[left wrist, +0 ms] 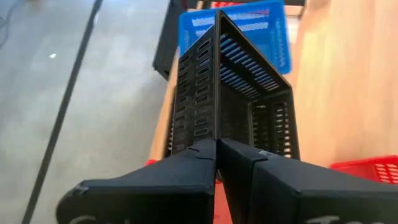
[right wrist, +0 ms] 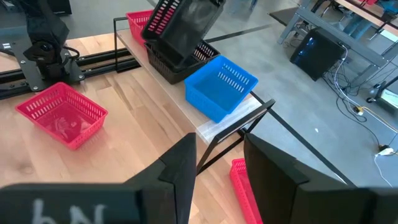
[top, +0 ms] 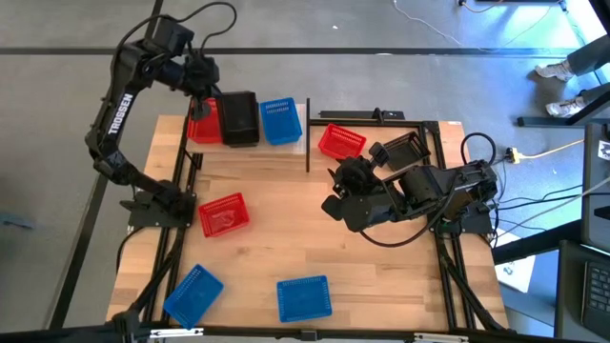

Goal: Stack baskets on shelf by color
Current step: Stack the bottom black bin on the other black bin on the shelf

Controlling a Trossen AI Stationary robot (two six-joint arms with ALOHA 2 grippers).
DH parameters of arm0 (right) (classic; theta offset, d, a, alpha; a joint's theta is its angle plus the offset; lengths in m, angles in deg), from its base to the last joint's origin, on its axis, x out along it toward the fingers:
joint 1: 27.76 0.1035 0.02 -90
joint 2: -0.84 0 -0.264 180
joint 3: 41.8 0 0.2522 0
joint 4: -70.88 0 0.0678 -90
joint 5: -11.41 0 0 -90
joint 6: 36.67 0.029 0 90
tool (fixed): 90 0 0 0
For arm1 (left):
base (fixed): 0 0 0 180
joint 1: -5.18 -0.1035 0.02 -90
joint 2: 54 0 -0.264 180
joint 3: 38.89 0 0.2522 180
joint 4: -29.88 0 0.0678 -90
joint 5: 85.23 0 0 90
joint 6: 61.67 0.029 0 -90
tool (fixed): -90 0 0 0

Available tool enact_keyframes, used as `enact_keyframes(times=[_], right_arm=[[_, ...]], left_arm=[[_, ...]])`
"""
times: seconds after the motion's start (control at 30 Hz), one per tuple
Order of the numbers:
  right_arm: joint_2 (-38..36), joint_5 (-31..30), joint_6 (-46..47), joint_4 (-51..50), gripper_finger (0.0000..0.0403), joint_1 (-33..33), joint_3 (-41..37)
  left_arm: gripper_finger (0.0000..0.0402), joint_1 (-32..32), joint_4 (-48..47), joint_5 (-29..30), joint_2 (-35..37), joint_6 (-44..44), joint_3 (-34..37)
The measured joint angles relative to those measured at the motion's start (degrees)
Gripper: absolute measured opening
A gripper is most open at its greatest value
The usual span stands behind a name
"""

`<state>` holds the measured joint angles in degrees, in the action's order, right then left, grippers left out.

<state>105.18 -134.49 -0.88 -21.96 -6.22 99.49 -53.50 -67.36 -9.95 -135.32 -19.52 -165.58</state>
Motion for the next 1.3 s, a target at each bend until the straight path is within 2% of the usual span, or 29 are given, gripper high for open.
enact_keyframes(times=[0.5,0.97,1.3], right_arm=[[0.0,0.0,0.0,0.0,0.0135,0.0,0.0],[0.0,0.0,-0.3,0.0,0.0135,0.0,0.0],[0.0,0.0,-0.5,0.0,0.0135,0.0,0.0]], left_arm=[[0.0,-3.6,-1.8,-7.5,0.0,0.1,0.0],[0.0001,-3.7,-1.6,-5.3,0.0,-0.8,0.0],[0.004,-3.7,-1.0,-5.3,0.0,-1.5,0.0]])
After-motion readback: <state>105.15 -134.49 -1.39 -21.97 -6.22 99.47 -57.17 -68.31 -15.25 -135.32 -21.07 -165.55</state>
